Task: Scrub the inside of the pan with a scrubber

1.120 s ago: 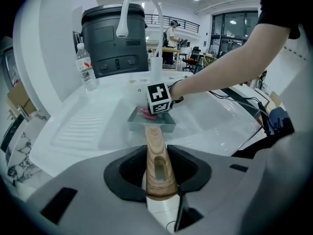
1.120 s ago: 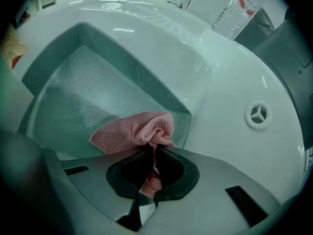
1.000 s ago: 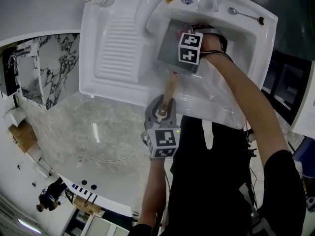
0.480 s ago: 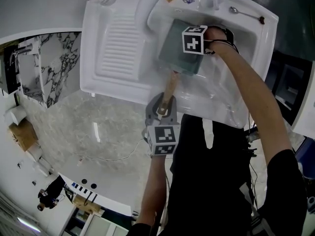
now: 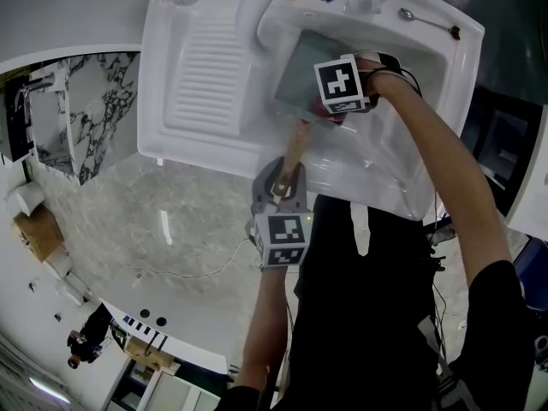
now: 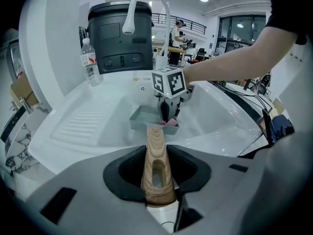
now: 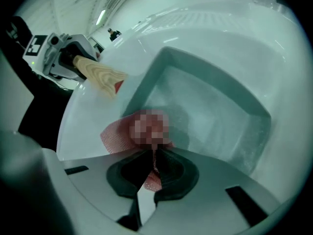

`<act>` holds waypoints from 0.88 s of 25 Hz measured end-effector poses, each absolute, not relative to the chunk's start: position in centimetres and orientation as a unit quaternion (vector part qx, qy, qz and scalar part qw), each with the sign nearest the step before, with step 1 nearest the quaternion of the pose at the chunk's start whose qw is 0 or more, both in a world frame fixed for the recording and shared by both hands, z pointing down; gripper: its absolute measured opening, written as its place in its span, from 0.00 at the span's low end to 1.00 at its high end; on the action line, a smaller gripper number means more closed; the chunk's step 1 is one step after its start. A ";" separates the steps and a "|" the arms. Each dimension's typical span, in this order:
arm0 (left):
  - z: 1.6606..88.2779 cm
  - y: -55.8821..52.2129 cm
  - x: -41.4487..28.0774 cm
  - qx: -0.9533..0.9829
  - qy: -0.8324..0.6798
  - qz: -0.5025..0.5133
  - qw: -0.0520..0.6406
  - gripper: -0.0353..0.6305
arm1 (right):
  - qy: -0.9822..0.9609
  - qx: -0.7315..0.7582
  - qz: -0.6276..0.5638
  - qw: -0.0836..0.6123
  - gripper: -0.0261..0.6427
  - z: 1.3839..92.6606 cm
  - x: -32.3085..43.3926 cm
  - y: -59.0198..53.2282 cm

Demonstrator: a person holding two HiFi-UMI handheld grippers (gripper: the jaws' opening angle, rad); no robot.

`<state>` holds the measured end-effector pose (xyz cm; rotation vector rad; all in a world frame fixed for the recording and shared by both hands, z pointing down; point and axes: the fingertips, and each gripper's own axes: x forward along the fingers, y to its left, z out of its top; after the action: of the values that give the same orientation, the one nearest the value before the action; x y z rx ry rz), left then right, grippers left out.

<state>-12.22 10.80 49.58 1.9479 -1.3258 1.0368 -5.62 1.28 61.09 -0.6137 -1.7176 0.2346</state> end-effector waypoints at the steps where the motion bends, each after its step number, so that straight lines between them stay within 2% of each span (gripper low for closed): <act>1: 49.6 10.8 -12.2 0.727 -0.494 0.387 0.281 0.26 | -0.746 -0.276 0.110 0.595 0.09 60.7 -5.8 1.8; 6: 49.5 10.7 -12.2 0.727 -0.488 0.389 0.285 0.26 | -0.769 -0.284 0.169 0.548 0.09 59.3 -7.1 3.5; 13: 49.5 10.7 -12.1 0.728 -0.483 0.392 0.289 0.26 | -0.814 -0.235 0.177 0.501 0.09 58.7 -9.4 2.5; 22: 49.6 11.0 -12.2 0.725 -0.483 0.394 0.292 0.26 | -0.890 -0.125 0.080 0.431 0.10 57.6 -15.6 -0.9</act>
<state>-12.17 11.02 49.65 1.9332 -1.2879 1.0516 -15.65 -0.87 57.63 -0.3116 -2.2203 0.1987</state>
